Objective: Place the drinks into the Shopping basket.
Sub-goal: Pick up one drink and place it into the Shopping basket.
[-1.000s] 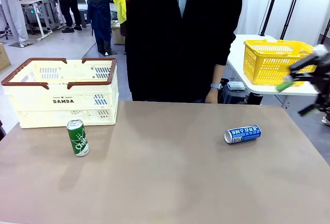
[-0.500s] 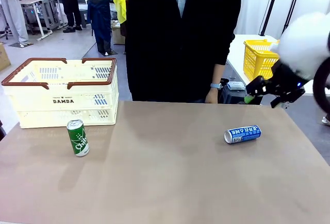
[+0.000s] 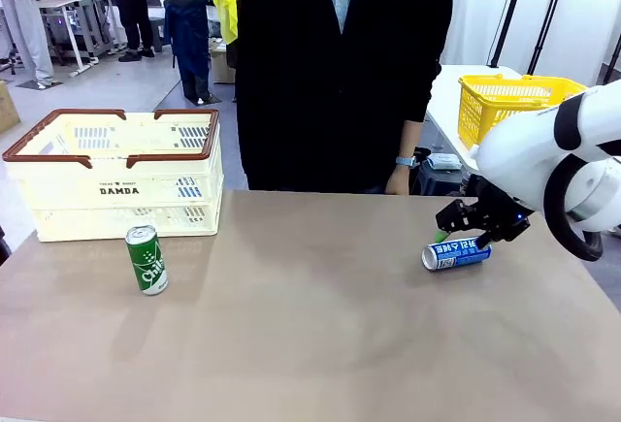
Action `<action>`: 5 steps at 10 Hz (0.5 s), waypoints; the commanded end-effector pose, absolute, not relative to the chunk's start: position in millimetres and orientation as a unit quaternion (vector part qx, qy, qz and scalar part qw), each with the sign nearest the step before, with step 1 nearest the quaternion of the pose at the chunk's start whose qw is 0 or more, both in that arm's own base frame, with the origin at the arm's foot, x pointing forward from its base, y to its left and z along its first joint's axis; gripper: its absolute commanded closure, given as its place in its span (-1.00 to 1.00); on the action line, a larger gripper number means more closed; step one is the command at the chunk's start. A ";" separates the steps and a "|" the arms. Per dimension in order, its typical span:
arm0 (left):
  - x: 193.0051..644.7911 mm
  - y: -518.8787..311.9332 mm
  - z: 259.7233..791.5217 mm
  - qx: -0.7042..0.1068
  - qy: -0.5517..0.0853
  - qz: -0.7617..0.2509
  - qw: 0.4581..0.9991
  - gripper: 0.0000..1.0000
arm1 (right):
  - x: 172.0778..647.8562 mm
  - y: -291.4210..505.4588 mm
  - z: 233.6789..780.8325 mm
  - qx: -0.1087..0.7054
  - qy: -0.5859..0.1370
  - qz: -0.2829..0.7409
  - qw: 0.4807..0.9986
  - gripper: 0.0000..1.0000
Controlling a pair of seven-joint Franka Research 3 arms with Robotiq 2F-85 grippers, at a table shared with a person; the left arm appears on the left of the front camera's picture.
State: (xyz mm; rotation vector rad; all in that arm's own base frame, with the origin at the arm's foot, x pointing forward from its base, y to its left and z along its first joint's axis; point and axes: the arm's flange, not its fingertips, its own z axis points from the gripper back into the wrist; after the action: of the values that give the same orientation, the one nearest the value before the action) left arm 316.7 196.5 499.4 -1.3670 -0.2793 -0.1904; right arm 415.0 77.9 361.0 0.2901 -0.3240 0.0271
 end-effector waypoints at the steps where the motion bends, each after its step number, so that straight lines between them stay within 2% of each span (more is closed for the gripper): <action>1: 314.8 196.9 502.3 -0.632 -0.129 -0.090 0.759 -1.00 | 410.5 81.0 383.9 0.135 -0.185 0.015 0.973 -1.00; 4: 314.8 196.9 502.3 -0.632 -0.129 -0.090 0.759 -1.00 | 412.7 80.1 380.3 0.143 -0.183 0.020 0.972 -1.00; 5: 314.8 196.9 502.3 -0.632 -0.129 -0.090 0.759 -1.00 | 431.6 74.0 376.9 0.101 -0.131 0.006 0.986 -1.00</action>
State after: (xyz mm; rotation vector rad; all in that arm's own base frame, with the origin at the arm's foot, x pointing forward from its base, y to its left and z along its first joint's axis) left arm 316.6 196.7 499.4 -1.3669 -0.2797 -0.1900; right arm 414.5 75.4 377.7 0.2561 -0.3453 0.0356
